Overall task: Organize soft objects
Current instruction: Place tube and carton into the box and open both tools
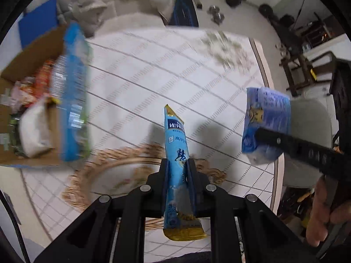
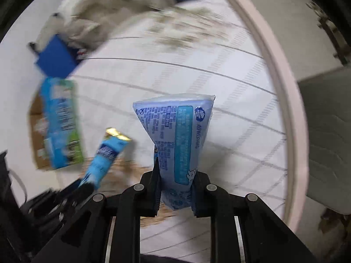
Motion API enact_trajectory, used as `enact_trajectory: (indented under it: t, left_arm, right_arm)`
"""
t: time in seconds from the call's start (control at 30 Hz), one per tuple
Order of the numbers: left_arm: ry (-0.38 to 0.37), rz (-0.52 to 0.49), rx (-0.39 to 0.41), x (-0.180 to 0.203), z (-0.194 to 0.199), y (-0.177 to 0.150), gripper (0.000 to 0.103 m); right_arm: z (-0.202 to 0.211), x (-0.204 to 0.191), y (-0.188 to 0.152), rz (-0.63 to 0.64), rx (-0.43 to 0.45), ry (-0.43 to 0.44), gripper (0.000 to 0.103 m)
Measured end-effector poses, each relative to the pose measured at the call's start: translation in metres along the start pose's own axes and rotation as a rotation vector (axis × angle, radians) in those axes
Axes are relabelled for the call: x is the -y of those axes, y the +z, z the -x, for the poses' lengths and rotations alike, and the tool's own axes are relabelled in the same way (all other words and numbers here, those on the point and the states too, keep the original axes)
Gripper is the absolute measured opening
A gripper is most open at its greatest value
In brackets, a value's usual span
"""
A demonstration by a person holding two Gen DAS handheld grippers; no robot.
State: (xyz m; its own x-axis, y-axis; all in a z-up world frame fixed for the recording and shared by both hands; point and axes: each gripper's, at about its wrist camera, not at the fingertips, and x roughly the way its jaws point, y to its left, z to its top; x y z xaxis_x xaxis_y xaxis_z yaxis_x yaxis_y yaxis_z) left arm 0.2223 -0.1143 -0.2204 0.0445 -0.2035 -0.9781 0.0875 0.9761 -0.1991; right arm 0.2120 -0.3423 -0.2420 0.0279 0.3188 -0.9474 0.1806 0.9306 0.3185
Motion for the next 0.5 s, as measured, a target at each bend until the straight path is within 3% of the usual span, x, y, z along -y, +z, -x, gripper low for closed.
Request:
enact_trajectory:
  t: [0.13, 0.27, 0.5]
  left_arm:
    - [0.027, 0.041, 0.062, -0.059, 0.039, 0.011, 0.014]
    - [0.000, 0.103, 0.080, -0.110, 0.062, 0.022, 0.014]
    - [-0.014, 0.140, 0.179, -0.167, 0.100, 0.040, 0.013]
  right_arm:
    - [0.014, -0.076, -0.007, 0.089, 0.030, 0.055, 0.022]
    - [0.006, -0.152, -0.010, 0.153, 0.029, 0.092, 0.022]
    - [-0.014, -0.252, -0.016, 0.223, 0.023, 0.130, 0.022]
